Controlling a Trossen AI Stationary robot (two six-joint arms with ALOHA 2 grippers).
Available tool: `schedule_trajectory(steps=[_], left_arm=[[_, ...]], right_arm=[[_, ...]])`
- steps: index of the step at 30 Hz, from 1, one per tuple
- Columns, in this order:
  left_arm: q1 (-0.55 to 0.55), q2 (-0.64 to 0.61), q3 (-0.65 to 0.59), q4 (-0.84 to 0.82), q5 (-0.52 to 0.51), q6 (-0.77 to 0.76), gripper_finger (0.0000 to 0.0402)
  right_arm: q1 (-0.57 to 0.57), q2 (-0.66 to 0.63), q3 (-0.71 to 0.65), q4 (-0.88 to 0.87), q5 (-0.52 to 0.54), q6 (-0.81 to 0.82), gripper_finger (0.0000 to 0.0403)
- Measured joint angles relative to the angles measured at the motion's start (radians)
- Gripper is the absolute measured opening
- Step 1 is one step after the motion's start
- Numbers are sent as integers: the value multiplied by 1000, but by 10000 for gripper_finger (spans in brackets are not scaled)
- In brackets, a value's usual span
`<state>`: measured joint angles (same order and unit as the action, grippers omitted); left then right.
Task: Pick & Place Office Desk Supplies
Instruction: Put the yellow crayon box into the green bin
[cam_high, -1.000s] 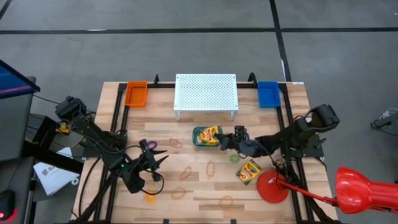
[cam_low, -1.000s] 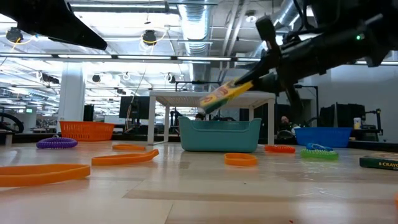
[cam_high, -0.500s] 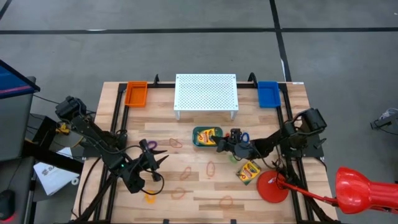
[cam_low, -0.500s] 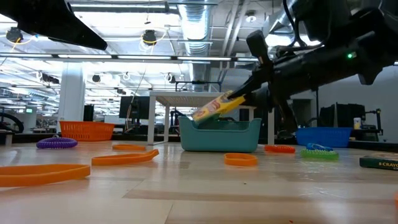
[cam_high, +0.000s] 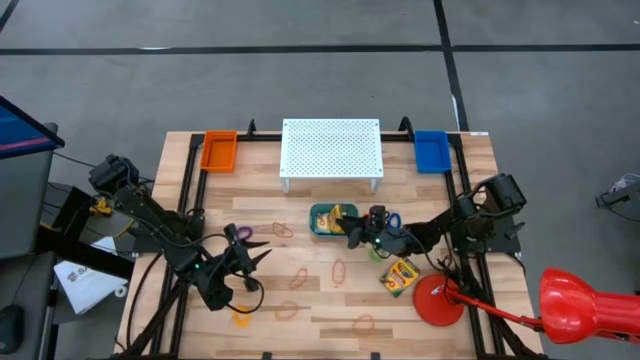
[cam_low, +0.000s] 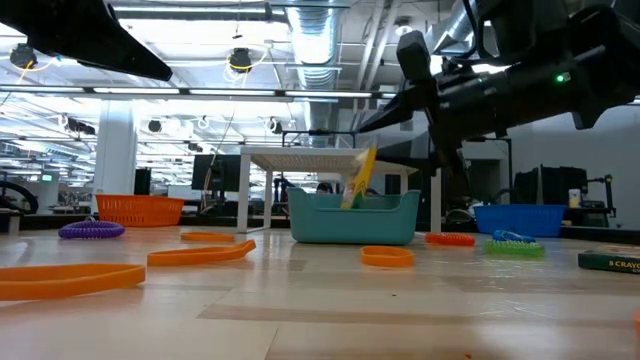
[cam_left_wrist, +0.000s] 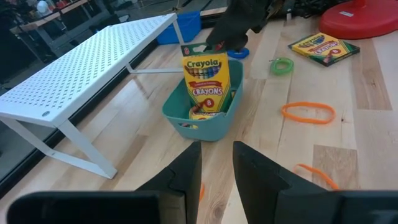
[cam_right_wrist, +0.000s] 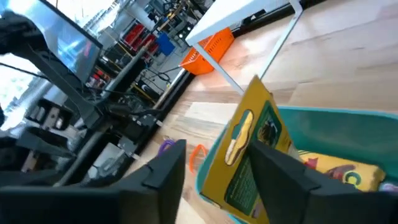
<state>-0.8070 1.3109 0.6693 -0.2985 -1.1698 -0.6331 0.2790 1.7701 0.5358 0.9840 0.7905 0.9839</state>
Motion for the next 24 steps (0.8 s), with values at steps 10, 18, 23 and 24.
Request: schedule_trajectory(steps=[10,18,23,24], left_arm=[[0,0,0,0,7,0,85],[0,0,0,0,24,0,85],[0,0,0,0,26,0,85],[0,0,0,0,26,0,85]], right_arm=[[1,-7,0,69,2,-173,201],[13,-199,0,-98,64,-365,199],[69,-354,0,-310,170,-393,199],[83,-378,0,-349,191,-393,199]])
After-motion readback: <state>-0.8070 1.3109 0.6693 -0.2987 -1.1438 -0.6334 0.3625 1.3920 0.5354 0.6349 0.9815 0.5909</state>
